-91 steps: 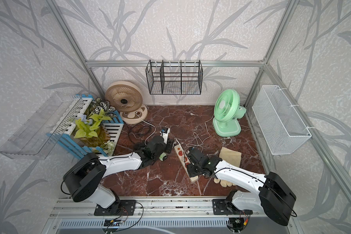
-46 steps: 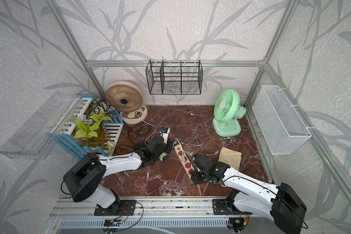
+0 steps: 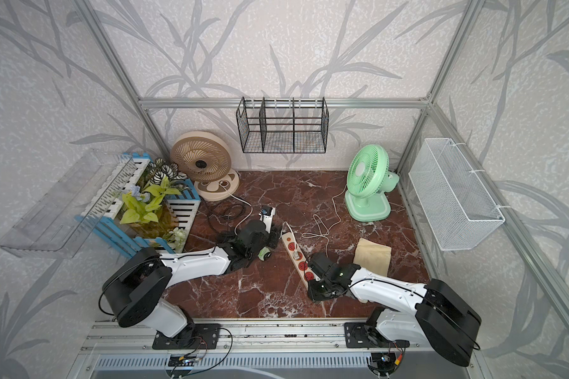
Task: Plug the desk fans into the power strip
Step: Move the socket to the center of the board.
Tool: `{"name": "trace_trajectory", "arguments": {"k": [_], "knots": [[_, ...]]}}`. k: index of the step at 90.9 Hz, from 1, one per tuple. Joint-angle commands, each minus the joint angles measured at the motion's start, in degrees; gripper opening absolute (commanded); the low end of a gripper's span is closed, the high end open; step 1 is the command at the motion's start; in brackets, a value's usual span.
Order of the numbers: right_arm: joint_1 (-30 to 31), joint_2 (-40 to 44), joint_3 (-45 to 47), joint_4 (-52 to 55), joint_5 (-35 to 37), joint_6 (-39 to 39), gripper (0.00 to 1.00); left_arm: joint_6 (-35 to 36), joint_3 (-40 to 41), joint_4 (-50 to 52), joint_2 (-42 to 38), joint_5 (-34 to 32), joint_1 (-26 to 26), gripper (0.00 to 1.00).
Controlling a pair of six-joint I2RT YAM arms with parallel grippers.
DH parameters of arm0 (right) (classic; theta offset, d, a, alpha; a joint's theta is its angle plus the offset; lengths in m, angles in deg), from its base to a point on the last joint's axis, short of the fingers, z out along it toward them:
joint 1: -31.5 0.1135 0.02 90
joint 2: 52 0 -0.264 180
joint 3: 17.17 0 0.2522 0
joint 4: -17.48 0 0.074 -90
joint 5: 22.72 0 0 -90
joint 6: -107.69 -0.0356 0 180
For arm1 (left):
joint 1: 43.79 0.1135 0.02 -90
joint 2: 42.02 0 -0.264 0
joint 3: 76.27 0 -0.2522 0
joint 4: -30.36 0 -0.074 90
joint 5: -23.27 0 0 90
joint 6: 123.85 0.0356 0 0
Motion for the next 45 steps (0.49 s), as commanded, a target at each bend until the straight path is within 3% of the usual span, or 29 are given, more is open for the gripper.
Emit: {"name": "trace_trajectory", "arguments": {"k": [1, 27, 45], "knots": [[-1.1, -5.3, -3.9, -7.3, 1.4, -0.1, 0.37, 0.6, -0.9, -1.0, 0.7, -1.8, 0.1, 0.38], [-5.1, -19.2, -11.0, -17.7, -3.5, 0.3, 0.34, 0.0, -0.1, -0.5, -0.8, -5.8, 0.2, 0.4], [-5.1, -15.8, -10.2, -15.1, -3.1, 1.7, 0.35, -1.8, 0.2, 0.6, -1.5, -9.1, 0.8, 0.44]]}}
